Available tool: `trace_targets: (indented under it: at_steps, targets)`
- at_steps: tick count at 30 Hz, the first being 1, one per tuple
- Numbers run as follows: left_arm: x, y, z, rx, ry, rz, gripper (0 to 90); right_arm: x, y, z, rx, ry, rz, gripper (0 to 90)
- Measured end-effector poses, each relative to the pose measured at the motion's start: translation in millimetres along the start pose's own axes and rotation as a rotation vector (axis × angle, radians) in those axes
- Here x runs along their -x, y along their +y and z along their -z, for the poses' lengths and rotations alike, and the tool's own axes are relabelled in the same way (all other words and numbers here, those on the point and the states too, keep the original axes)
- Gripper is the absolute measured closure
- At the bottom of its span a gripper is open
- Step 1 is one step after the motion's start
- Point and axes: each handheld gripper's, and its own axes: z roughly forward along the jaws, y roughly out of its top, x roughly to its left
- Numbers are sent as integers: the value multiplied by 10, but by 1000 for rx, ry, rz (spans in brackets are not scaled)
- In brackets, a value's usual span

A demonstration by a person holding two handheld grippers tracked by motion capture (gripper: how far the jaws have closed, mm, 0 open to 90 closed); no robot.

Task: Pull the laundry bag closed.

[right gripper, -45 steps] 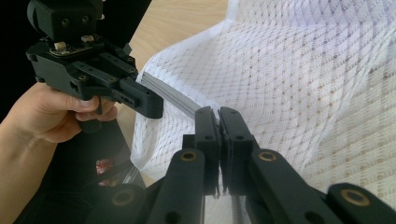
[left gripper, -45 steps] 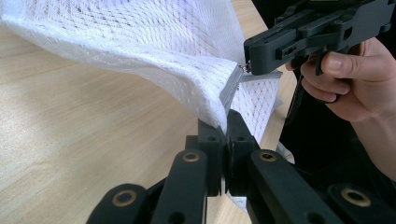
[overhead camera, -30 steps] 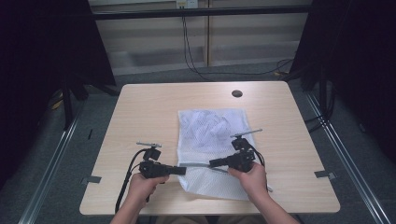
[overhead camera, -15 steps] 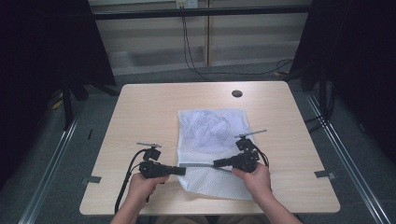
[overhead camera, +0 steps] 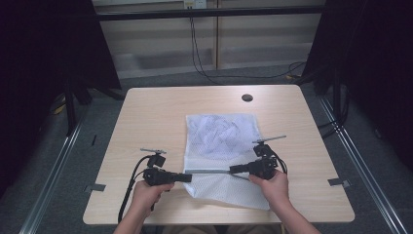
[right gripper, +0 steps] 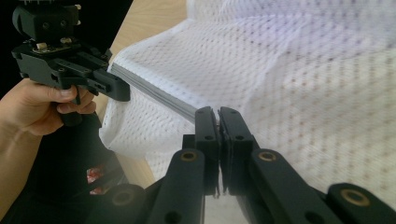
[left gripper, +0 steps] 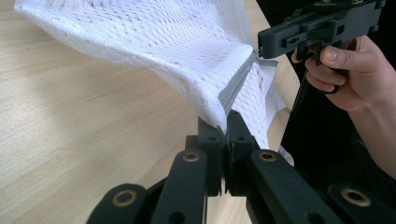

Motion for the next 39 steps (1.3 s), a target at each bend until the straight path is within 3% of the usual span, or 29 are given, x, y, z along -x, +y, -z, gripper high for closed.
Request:
trace_targets:
  at_steps: [39]
  targets:
    - [0,-5,7,-8,-13,13,879,65,-53,128,11,1,-1,870]
